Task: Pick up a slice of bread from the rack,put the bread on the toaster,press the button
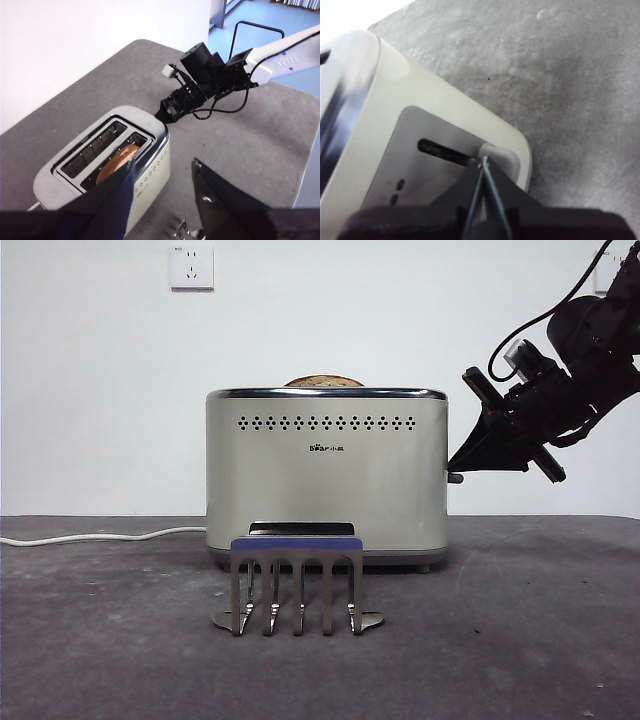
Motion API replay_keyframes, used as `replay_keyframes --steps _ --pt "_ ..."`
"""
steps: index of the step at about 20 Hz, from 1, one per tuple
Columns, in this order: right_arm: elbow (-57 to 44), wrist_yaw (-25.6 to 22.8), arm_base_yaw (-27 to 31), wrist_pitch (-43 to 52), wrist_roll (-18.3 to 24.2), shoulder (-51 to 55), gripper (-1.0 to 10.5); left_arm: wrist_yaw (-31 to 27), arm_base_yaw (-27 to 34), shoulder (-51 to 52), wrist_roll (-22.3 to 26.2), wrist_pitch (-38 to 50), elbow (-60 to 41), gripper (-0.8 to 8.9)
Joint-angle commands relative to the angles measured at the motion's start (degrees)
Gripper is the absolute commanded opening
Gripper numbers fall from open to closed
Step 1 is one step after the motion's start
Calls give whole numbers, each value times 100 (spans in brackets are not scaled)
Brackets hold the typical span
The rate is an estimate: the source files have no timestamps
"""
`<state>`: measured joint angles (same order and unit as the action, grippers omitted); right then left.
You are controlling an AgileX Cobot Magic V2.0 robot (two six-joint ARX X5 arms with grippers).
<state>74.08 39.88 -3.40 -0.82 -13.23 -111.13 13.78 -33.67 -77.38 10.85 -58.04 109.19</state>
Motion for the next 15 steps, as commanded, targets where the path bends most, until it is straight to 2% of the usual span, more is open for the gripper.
replay_keyframes --steps 1,15 --pt "-79 -125 -15 -184 122 -308 -12 24 -17 -4 -39 -55 -7 193" --pt "-79 -120 -15 -273 155 -474 -12 22 -17 -4 -39 -168 -7 193"
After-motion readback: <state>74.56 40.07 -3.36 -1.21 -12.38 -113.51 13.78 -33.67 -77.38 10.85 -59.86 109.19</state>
